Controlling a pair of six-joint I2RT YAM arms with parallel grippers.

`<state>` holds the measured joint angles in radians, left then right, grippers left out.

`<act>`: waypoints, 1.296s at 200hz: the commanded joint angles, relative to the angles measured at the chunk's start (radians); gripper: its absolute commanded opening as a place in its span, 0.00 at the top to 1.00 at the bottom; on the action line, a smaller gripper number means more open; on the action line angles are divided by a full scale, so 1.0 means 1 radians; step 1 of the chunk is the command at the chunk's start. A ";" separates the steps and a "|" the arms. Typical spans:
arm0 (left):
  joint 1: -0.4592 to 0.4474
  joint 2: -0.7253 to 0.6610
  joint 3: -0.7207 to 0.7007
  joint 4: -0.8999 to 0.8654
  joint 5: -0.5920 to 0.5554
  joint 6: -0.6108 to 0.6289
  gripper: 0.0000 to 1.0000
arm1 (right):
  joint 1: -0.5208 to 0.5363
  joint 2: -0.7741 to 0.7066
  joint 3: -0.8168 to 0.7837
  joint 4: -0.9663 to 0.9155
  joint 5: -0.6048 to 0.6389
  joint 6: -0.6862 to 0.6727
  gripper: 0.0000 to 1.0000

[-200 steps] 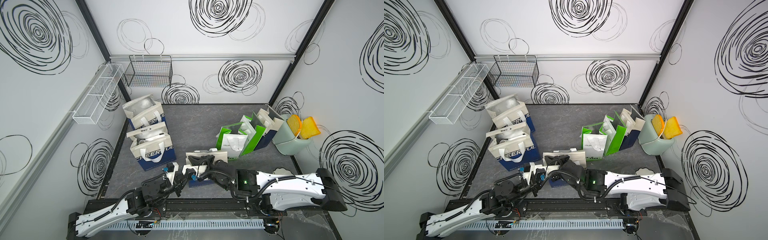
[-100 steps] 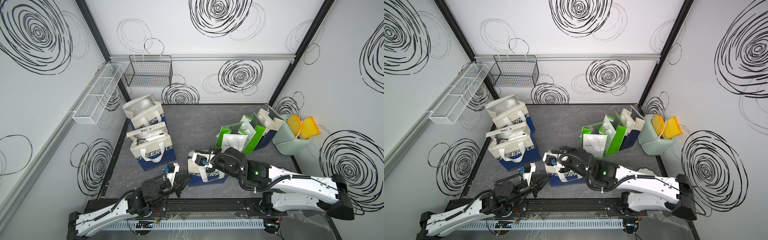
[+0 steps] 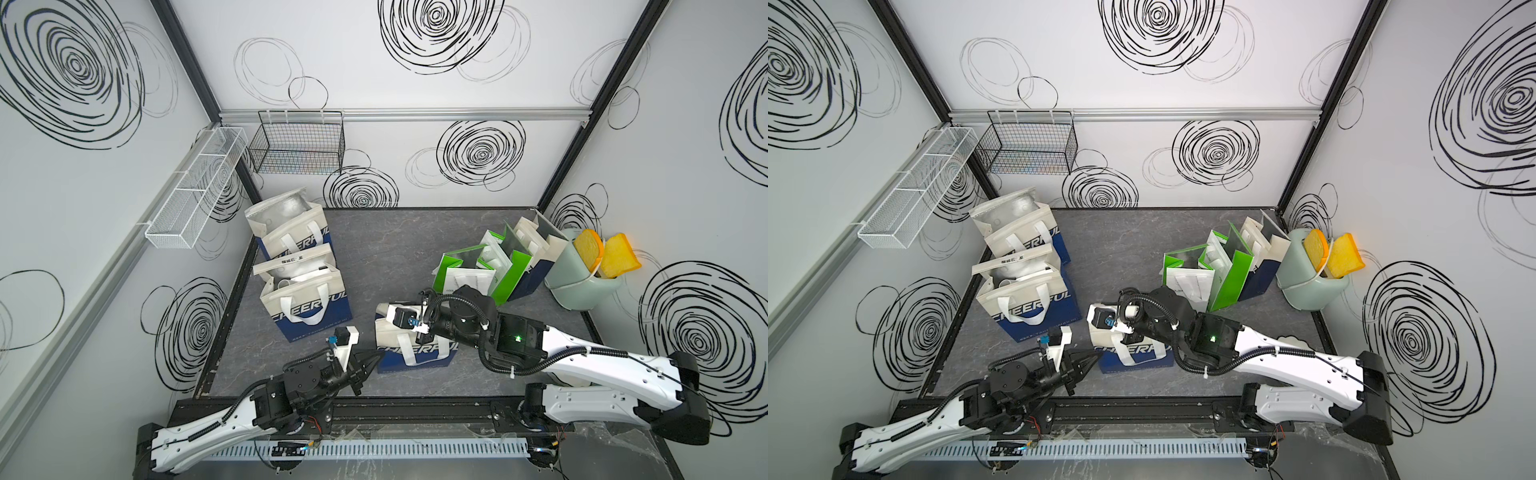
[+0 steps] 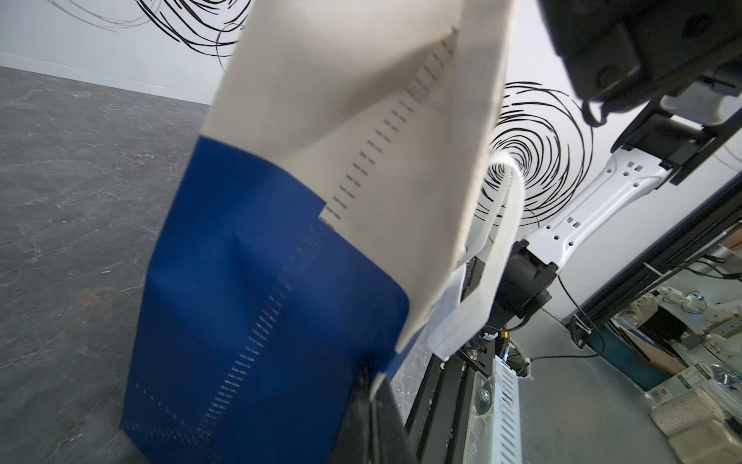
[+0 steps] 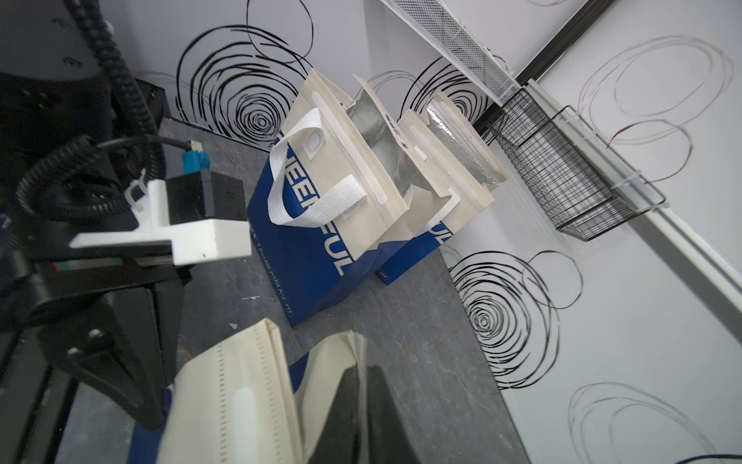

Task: Open the takeout bag
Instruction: Open the takeout bag at the center of the board.

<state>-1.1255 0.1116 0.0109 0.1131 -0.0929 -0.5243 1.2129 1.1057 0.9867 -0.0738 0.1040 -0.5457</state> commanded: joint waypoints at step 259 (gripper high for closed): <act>-0.003 -0.005 -0.002 0.014 -0.010 -0.020 1.00 | 0.211 -0.158 -0.272 0.109 0.453 -0.226 0.56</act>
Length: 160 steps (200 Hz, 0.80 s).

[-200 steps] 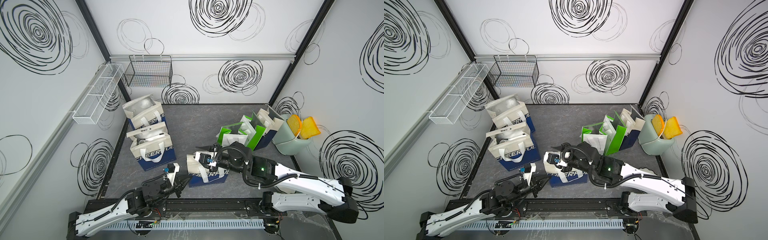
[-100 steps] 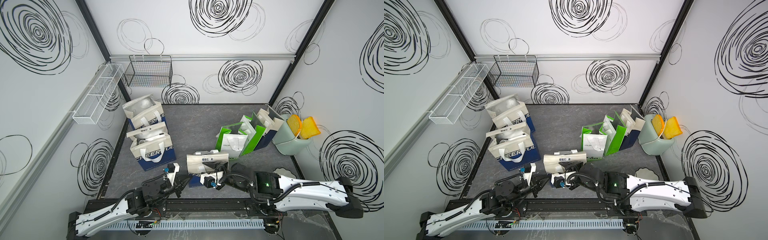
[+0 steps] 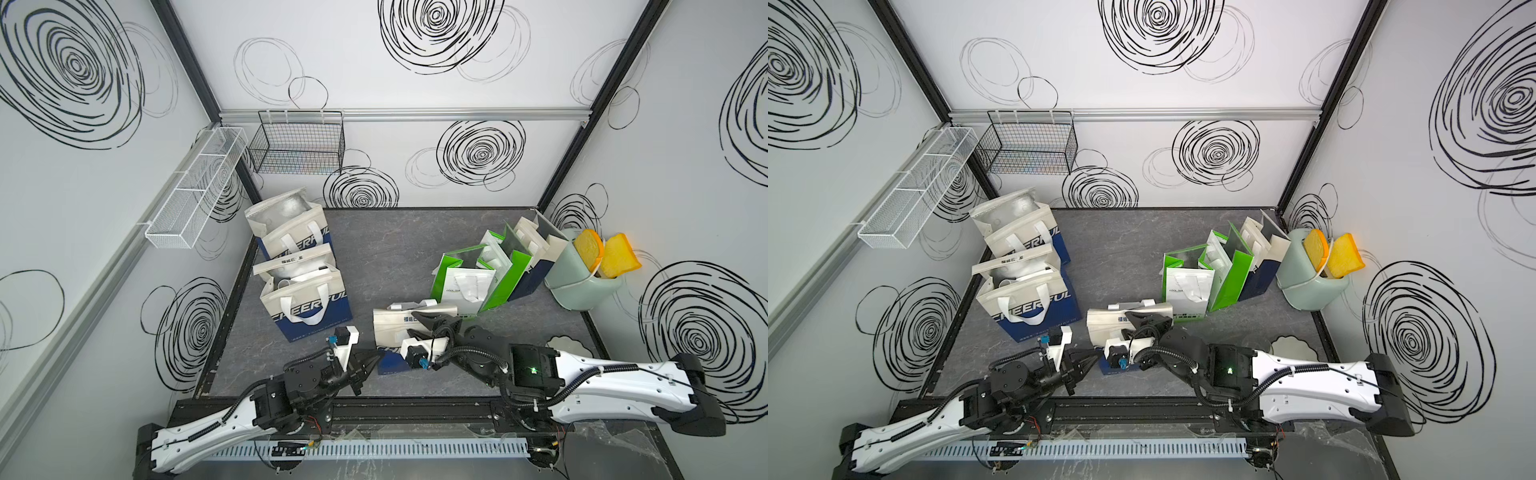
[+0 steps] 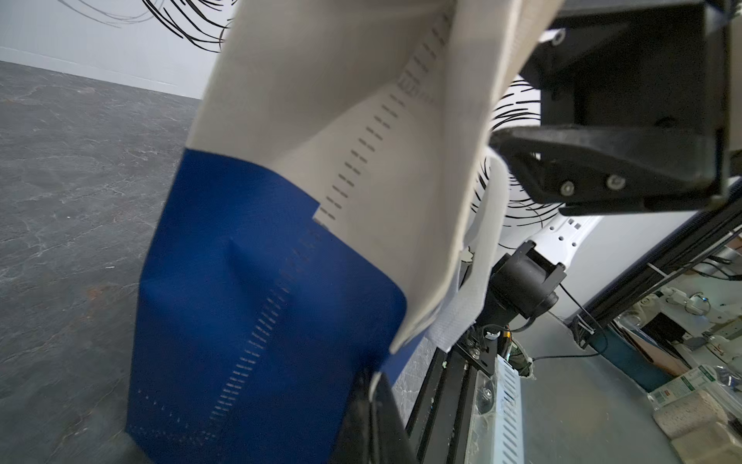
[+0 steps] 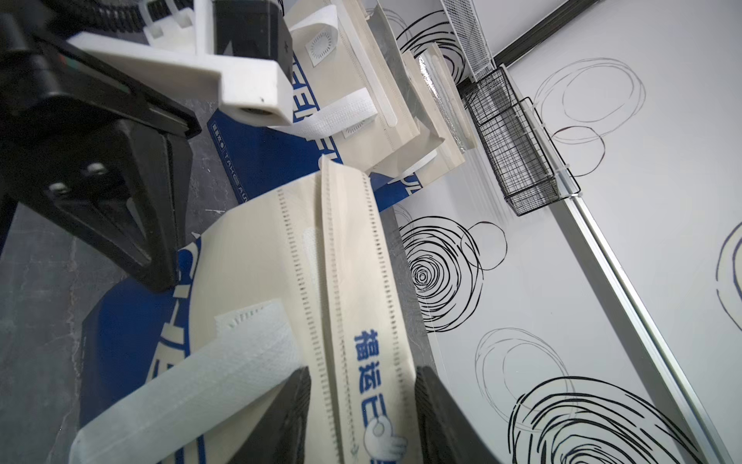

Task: Open the takeout bag
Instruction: Open the takeout bag at the center of the board.

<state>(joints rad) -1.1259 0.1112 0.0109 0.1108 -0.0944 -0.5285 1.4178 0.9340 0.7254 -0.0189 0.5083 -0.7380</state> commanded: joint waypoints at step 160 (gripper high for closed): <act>-0.003 -0.008 -0.001 0.013 -0.018 -0.015 1.00 | 0.002 0.042 0.024 0.079 0.068 -0.042 1.00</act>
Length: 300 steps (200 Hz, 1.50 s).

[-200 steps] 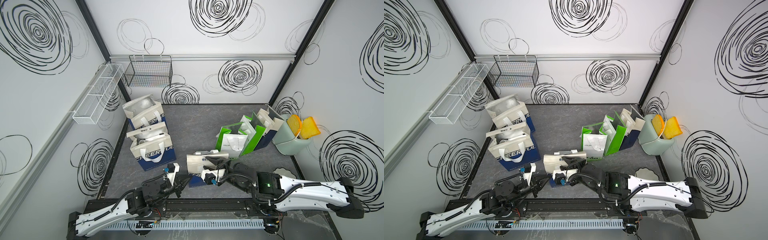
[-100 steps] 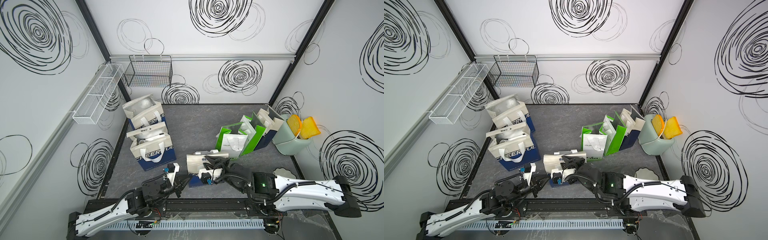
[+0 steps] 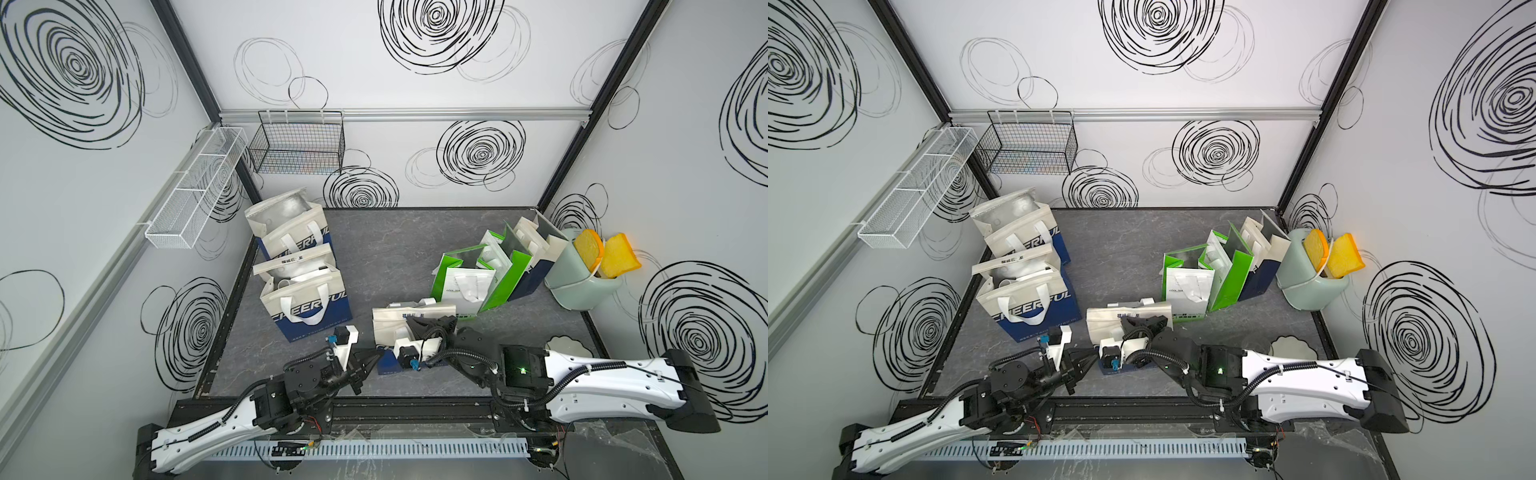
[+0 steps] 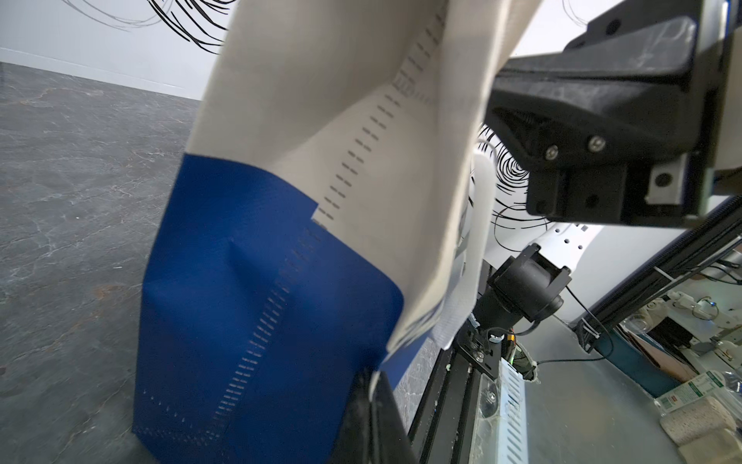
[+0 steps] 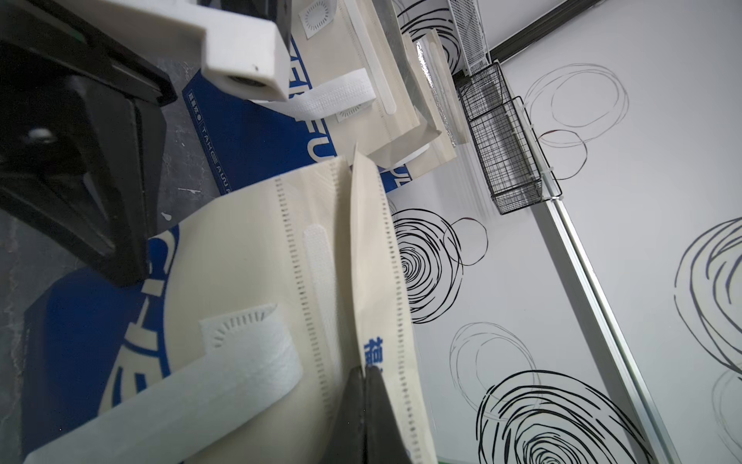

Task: Open the takeout bag
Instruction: Open the takeout bag at the center of the board.

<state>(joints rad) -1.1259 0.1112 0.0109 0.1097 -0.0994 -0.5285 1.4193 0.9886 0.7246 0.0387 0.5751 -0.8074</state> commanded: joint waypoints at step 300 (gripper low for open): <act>-0.009 0.002 0.009 -0.033 -0.054 0.014 1.00 | -0.486 0.050 0.421 -0.317 -0.673 0.219 1.00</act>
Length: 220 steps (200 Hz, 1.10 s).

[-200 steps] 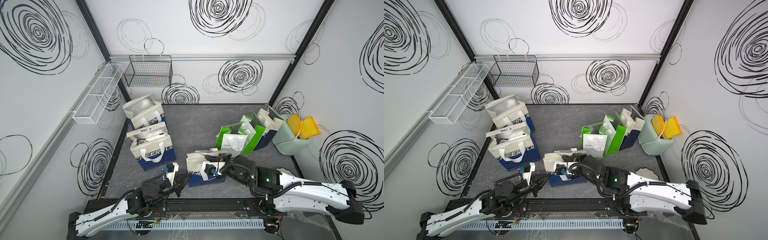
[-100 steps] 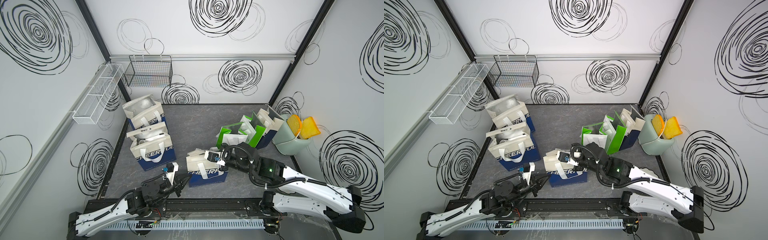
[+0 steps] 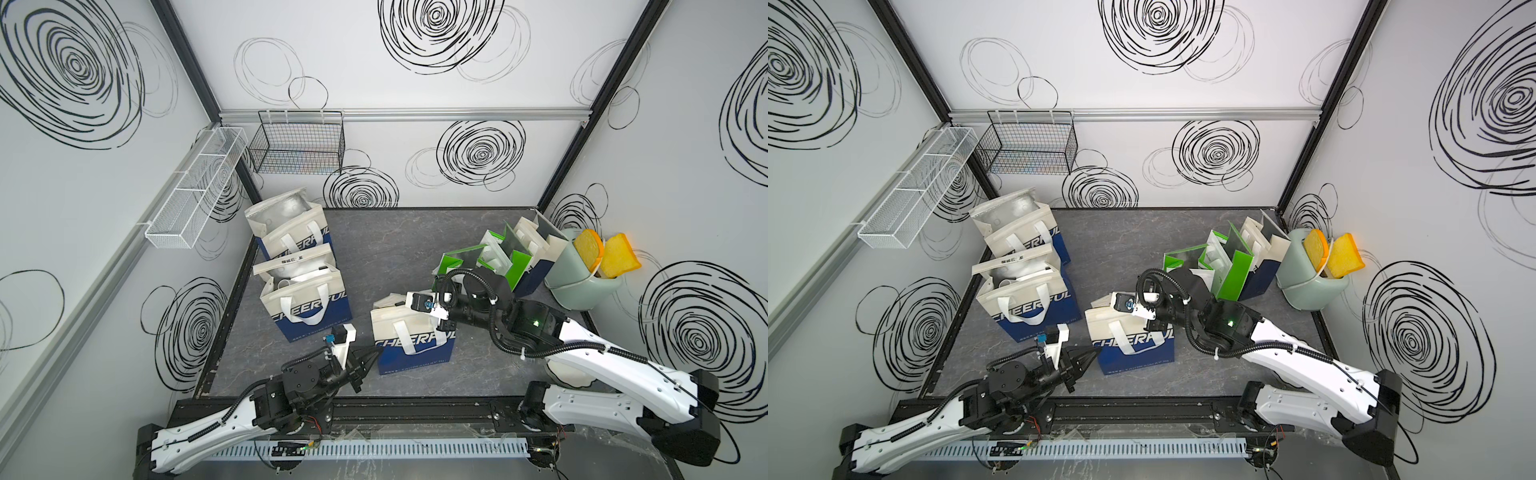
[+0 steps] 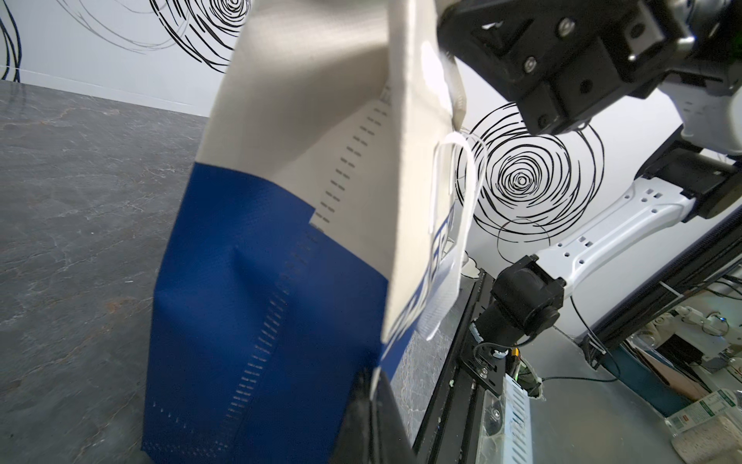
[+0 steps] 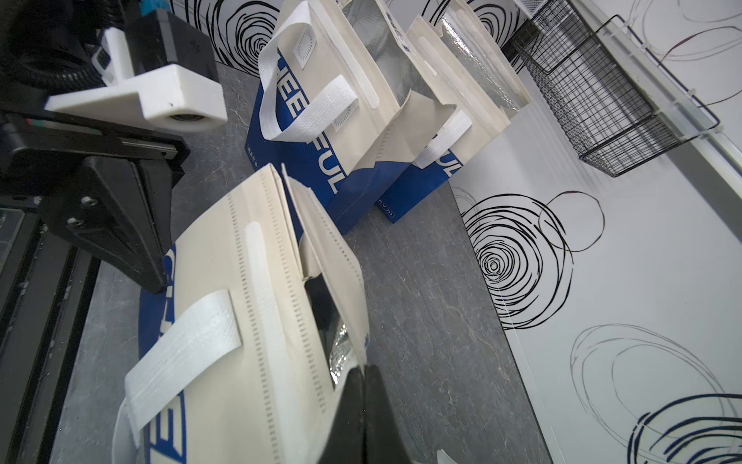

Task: Open the takeout bag
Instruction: Open the takeout bag at the center of the board.

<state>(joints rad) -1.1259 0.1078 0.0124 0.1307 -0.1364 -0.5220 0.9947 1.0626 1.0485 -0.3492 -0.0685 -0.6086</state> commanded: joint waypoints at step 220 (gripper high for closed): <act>-0.011 0.006 0.040 -0.071 -0.091 0.002 1.00 | -0.097 -0.027 0.164 0.017 -0.160 0.174 0.36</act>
<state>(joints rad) -1.1343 0.1074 0.0174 0.0738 -0.1883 -0.5121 0.9009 1.0672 1.1671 -0.3637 -0.1967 -0.5022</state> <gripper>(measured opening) 0.061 0.623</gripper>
